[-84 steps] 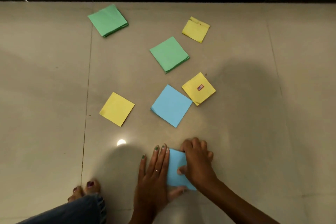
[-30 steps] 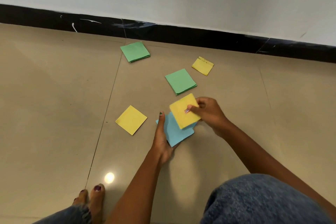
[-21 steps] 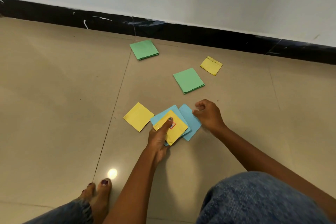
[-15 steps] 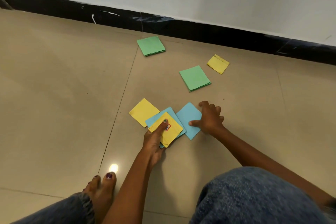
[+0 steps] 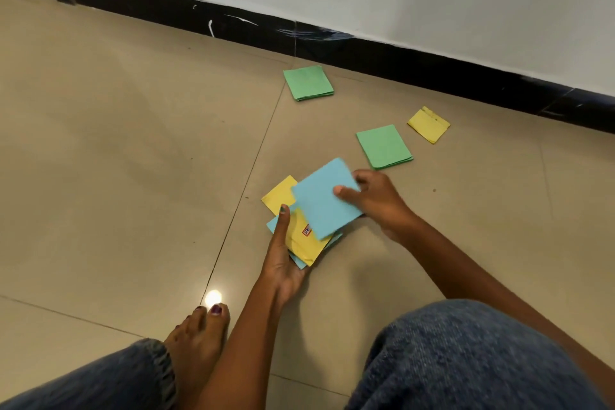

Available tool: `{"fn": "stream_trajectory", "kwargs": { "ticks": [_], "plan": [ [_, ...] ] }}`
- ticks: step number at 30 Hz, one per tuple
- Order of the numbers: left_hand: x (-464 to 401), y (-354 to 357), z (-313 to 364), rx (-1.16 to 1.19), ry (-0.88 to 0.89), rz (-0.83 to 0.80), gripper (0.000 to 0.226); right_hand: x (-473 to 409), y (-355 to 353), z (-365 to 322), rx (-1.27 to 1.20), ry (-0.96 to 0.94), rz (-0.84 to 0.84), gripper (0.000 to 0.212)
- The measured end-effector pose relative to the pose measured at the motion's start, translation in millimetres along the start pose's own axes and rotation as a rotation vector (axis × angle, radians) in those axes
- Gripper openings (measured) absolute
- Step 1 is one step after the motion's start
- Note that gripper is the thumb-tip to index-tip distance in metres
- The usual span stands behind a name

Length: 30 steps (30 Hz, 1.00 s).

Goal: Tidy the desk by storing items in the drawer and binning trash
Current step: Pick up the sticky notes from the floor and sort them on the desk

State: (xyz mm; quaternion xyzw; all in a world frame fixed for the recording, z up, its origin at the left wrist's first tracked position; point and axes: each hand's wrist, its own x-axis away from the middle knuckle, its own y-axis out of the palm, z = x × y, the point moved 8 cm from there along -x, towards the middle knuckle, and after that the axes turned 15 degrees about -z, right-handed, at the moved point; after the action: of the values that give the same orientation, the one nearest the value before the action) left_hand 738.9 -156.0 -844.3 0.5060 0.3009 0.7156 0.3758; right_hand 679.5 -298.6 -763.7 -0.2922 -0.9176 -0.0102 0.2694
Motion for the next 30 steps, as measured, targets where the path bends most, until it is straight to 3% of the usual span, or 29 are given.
{"fn": "stream_trajectory", "kwargs": {
  "ticks": [2,4,8,11,14,17,20,23,25,26,28,30],
  "plan": [
    [2,-1,6,-0.015,-0.002,-0.001,0.049,-5,32,9,0.09,0.075,-0.185,0.02],
    [5,-14,11,-0.106,0.016,0.1,0.034,-13,55,16,0.187,0.108,-0.27,0.015],
    [21,-50,27,-0.158,0.163,0.382,0.018,-45,50,9,0.64,0.033,0.035,0.019],
    [34,-71,35,-0.099,0.232,0.477,0.018,-61,60,17,0.772,0.107,0.005,0.052],
    [37,-77,38,-0.085,0.246,0.487,0.017,-65,73,18,0.921,0.138,-0.006,0.068],
    [37,-74,37,-0.049,0.238,0.5,0.019,-68,71,27,0.818,0.206,0.024,0.069],
    [34,-74,35,-0.02,0.233,0.513,0.031,-72,58,31,0.689,0.185,0.054,0.043],
    [26,-70,31,-0.012,0.218,0.509,0.039,-65,36,19,0.285,0.054,0.142,0.027],
    [14,-56,27,0.014,0.184,0.43,0.038,-55,32,13,-0.02,0.02,0.06,0.019],
    [7,-45,27,0.049,0.175,0.346,0.036,-51,36,10,-0.053,0.012,-0.02,0.014],
    [-9,-17,24,0.123,0.152,0.168,0.036,-44,43,5,0.233,0.012,-0.156,0.019],
    [-23,-1,17,0.091,0.081,0.114,0.037,-44,40,11,0.531,0.024,-0.135,0.019]
  ]
}}
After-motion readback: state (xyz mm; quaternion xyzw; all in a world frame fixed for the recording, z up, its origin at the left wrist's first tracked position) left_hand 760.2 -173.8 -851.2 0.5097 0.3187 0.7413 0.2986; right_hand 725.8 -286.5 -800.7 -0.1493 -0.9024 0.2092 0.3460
